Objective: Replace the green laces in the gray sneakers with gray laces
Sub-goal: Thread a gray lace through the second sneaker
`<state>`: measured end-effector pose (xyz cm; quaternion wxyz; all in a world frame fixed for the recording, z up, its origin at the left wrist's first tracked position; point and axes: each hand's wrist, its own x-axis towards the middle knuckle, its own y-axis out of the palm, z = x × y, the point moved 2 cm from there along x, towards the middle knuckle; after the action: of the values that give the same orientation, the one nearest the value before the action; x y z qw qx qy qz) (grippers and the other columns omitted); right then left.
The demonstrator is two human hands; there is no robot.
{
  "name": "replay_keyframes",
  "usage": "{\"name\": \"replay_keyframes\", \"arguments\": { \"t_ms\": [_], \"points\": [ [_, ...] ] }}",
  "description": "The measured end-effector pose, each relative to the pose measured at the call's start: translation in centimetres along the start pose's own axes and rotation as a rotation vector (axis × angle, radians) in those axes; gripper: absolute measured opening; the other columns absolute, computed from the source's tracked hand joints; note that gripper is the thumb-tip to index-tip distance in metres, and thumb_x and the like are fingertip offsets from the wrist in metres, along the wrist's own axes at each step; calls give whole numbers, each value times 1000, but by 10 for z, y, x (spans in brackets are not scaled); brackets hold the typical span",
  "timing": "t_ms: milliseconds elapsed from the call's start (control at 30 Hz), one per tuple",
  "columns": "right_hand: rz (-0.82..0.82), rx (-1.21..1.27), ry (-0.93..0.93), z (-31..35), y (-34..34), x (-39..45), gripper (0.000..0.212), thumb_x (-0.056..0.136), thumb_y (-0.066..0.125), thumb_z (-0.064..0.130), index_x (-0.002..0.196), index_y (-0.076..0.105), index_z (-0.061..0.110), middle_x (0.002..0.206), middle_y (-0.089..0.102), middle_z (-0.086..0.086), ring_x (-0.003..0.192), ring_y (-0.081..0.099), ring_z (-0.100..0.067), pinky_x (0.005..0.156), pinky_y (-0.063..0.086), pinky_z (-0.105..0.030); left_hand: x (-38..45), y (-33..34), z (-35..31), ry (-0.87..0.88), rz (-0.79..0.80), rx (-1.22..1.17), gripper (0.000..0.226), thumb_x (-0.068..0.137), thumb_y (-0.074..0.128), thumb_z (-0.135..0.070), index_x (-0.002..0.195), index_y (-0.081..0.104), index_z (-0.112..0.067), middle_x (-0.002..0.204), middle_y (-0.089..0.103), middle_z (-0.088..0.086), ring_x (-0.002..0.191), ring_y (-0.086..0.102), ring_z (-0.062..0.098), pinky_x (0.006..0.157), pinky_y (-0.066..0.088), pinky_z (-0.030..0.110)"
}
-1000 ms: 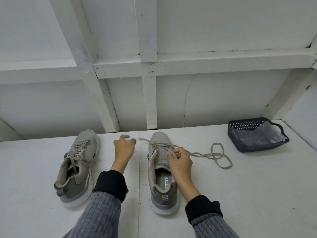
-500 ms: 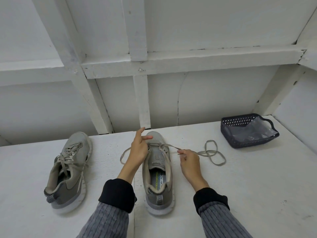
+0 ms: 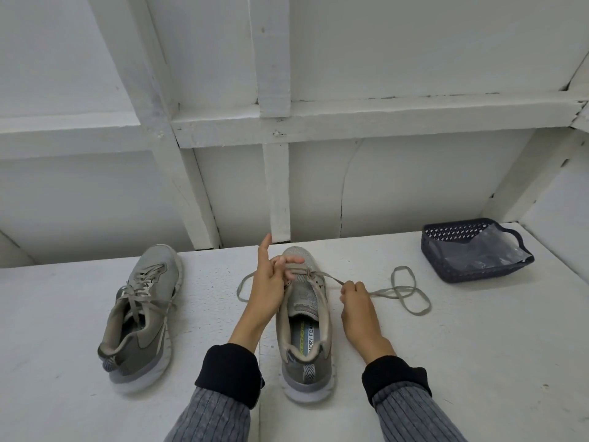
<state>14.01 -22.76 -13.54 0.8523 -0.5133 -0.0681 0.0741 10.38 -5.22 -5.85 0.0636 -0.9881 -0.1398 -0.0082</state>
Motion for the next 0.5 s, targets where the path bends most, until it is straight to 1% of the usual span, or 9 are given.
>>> {"name": "replay_keyframes", "arguments": {
  "t_ms": [33,100,133,200,267,333,367,433,500],
  "points": [
    [-7,-2,17,-1,0,-1,37,81,41,-19,108,52,3,110,47,-12,100,52,-24,77,47,-31,1,0,1,-21,-5,1,47,107,29,-12,151,16,-26,97,67,-6,55,50,-3,59,44,10],
    [-39,-32,54,-3,0,-4,35,82,42,-18,107,54,3,108,49,-12,98,49,-24,72,41,-28,3,-2,5,-119,-10,-61,51,105,30,-7,150,19,-28,96,67,-6,50,41,0,54,40,11],
    [-69,-40,70,-2,0,-6,34,81,43,-18,106,56,3,107,51,-13,97,48,-24,69,37,-26,5,-3,7,-172,-15,-120,51,103,32,-5,147,22,-30,98,67,-7,51,38,2,54,38,13],
    [-110,-62,82,-1,0,-8,36,80,46,-20,107,57,2,107,54,-15,96,48,-25,68,33,-25,8,-7,13,-236,-28,-242,56,101,33,-1,152,21,-21,106,69,-4,57,35,6,55,34,18],
    [-116,-75,63,-1,2,-8,41,76,48,-22,110,55,1,109,52,-15,98,47,-26,69,33,-25,9,-9,17,-250,-12,-299,55,101,31,6,151,21,-13,114,70,1,68,44,9,58,36,20],
    [-103,-65,51,-2,2,-7,38,79,46,-20,109,52,3,109,49,-13,98,44,-24,71,33,-24,7,-10,18,-236,22,-313,42,104,28,5,144,25,-7,124,65,9,88,58,12,64,45,20],
    [-96,-41,49,-1,2,-6,33,82,44,-18,106,51,4,106,48,-11,95,42,-22,71,32,-23,6,-9,18,-225,29,-320,33,105,29,1,138,28,-5,128,61,12,93,63,12,68,50,19],
    [-101,122,63,4,-1,-4,25,89,39,-14,97,48,8,94,47,-5,87,41,-19,64,29,-21,4,-8,18,-189,28,-322,22,106,32,-5,128,29,-3,127,58,13,91,69,8,75,55,17],
    [-150,391,107,15,-10,0,18,95,40,-6,93,49,10,87,51,-2,83,48,-19,61,33,-18,4,-7,19,-151,27,-323,22,106,34,-10,125,29,-1,124,56,11,90,72,7,79,56,18]
  ]
}}
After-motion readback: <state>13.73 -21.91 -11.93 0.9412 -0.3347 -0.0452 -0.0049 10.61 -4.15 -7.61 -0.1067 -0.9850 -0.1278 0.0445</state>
